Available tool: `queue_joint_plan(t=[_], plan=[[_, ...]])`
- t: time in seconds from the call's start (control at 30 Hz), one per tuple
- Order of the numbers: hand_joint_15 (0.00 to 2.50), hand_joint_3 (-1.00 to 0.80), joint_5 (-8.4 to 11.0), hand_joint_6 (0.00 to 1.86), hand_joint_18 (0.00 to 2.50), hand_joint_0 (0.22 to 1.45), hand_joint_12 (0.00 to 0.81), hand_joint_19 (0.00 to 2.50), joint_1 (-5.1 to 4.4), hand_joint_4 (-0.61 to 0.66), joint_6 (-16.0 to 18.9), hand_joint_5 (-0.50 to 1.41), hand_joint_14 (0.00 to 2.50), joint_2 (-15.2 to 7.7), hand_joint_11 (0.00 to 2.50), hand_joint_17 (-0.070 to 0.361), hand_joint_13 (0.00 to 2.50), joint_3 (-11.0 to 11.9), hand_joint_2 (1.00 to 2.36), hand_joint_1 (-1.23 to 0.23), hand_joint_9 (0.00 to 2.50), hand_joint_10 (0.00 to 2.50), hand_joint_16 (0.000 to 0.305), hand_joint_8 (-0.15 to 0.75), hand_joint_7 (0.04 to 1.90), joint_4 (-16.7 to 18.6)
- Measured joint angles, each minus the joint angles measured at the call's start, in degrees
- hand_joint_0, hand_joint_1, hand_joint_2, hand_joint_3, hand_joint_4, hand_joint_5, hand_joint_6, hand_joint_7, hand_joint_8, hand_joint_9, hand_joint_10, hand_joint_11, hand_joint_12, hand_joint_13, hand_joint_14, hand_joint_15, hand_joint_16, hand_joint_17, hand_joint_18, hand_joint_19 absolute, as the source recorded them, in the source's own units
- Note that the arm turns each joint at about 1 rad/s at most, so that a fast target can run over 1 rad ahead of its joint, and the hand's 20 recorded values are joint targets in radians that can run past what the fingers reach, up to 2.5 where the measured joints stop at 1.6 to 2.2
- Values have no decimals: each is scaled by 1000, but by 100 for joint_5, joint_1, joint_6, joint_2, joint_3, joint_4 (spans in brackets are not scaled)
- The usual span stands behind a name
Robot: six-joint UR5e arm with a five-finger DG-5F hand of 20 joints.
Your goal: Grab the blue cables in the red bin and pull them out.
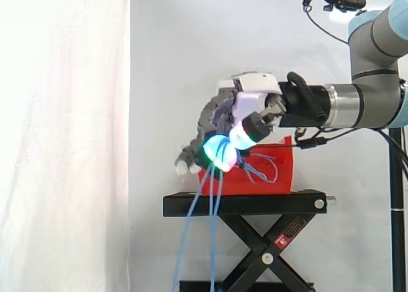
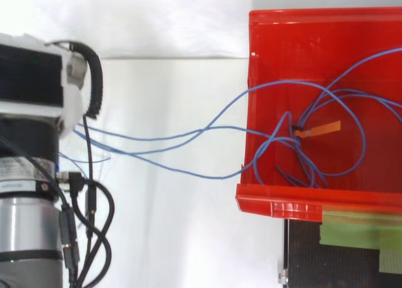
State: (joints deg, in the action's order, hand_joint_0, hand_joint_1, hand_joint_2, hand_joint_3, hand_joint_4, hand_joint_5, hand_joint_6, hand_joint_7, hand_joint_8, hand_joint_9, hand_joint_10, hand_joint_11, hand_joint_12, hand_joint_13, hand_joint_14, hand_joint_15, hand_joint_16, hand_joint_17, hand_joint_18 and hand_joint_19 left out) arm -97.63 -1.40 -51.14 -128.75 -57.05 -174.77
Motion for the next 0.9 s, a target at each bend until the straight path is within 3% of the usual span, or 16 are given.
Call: queue_joint_plan(t=[0.17, 0.27, 0.43, 0.53, 0.67, 0.9], plan=[[347, -1000, -178, 525, 517, 923, 340, 490, 0, 35, -740, 785, 13, 0, 949, 98, 599, 0, 1000, -774, 977, 27, 44, 264, 717, 779], [346, -1000, -278, 525, 518, 921, 341, 490, -1, 39, -973, 785, 13, 0, 943, 98, 598, -1, 1000, -776, 977, 25, 44, 262, 716, 1113], [345, -1000, -304, 528, 518, 916, 342, 491, -1, 32, -989, 785, 13, 0, 942, 98, 599, -82, 1000, -783, 978, 25, 44, 262, 717, 1111], [347, -1000, -249, 530, 517, 914, 341, 501, -2, 31, -747, 787, 15, -1, 945, 98, 600, -298, 1000, -787, 982, 25, 44, 262, 709, 931], [348, -1000, -38, 529, 517, 911, 341, 498, -35, 37, -190, 787, 13, 1, 948, 98, 602, -667, 1000, -790, 985, 26, 44, 266, 711, 683], [354, -1000, 155, 527, 519, 908, 341, 501, -154, 35, 828, 795, 14, 0, 951, 98, 610, -826, 1000, -795, 988, 26, 44, 264, 712, 15]])
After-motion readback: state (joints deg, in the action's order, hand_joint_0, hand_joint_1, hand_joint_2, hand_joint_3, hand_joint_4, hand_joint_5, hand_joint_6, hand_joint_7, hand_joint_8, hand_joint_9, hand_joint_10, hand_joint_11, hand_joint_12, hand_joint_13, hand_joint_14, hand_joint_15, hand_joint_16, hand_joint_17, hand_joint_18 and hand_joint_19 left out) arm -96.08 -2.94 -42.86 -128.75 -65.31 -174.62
